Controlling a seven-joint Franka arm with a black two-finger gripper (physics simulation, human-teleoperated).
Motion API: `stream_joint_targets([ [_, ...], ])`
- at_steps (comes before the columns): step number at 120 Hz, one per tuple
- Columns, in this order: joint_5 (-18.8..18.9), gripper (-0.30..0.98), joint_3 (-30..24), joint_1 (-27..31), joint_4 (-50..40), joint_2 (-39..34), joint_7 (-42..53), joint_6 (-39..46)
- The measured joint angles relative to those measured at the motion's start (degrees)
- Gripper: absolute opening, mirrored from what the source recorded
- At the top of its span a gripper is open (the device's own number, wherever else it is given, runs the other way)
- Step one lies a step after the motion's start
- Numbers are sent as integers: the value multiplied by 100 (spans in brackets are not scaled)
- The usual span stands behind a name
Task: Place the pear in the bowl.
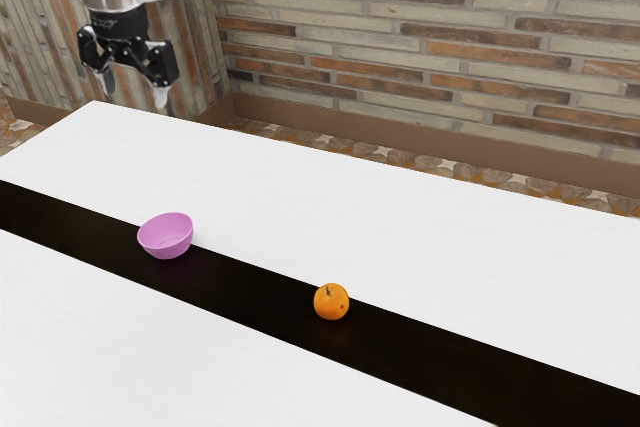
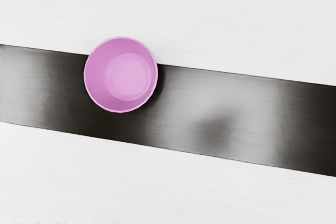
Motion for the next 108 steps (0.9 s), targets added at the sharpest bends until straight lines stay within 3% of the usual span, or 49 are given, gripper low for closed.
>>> stream_joint_targets([
  [37,-53,69,-413,530,-389,105,-91,252],
  [53,-78,69,-544,396,-471,542,-124,550],
  [72,-329,68,-673,-379,-505,1168,-175,1072],
  [108,-886,69,-813,-523,-1085,1748,-124,1943],
])
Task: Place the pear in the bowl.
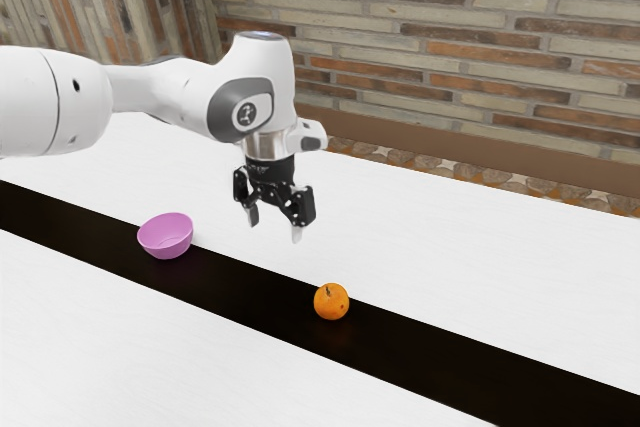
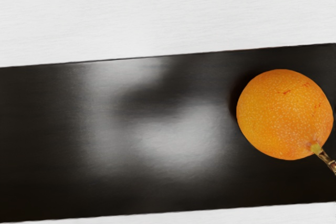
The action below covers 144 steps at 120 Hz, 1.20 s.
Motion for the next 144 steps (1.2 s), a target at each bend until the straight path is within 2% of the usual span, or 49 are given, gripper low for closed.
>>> stream_joint_targets([
  [41,-140,69,-359,-138,-235,464,274,723],
  [84,-316,69,-377,-232,-316,820,617,1255],
  [144,-369,69,-377,-242,-294,1314,875,1703],
])
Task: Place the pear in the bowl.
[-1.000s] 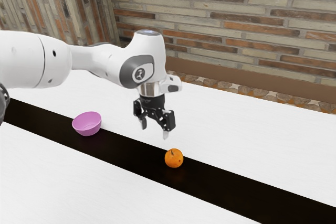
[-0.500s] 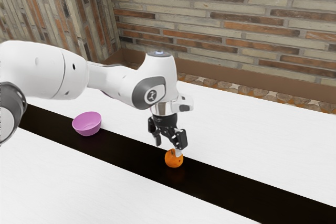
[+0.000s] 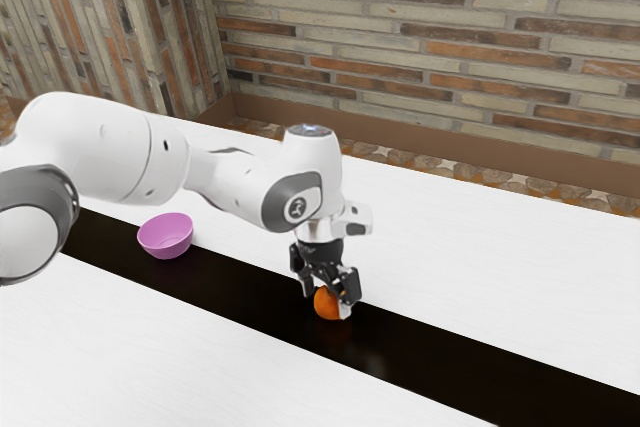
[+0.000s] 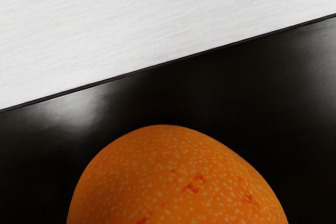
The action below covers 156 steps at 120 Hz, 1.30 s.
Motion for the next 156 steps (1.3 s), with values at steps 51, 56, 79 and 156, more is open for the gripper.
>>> stream_joint_targets([
  [51,-5,61,0,-37,37,123,85,232],
  [56,7,56,0,-41,38,118,90,240],
  [79,48,41,0,-44,39,106,102,261],
  [156,259,29,696,255,-217,-844,-29,235],
])
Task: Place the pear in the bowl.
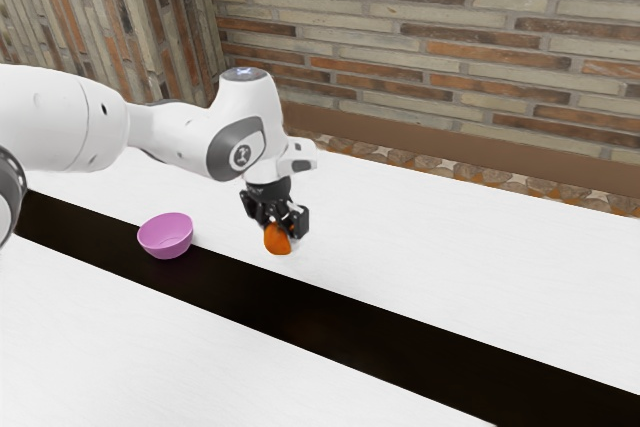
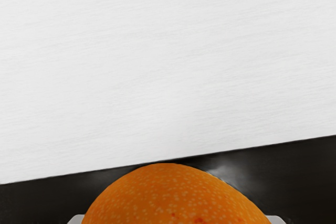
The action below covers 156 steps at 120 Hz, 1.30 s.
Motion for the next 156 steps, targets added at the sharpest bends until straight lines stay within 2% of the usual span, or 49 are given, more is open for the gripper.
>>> stream_joint_targets([
  [59,-47,36,270,1658,131,-158,114,-291],
  [102,-218,40,238,2408,377,134,290,-463],
  [124,-323,42,173,2562,730,534,397,-485],
  [145,-361,57,64,2537,907,613,482,-493],
  [156,-377,61,59,2386,891,397,521,-495],
])
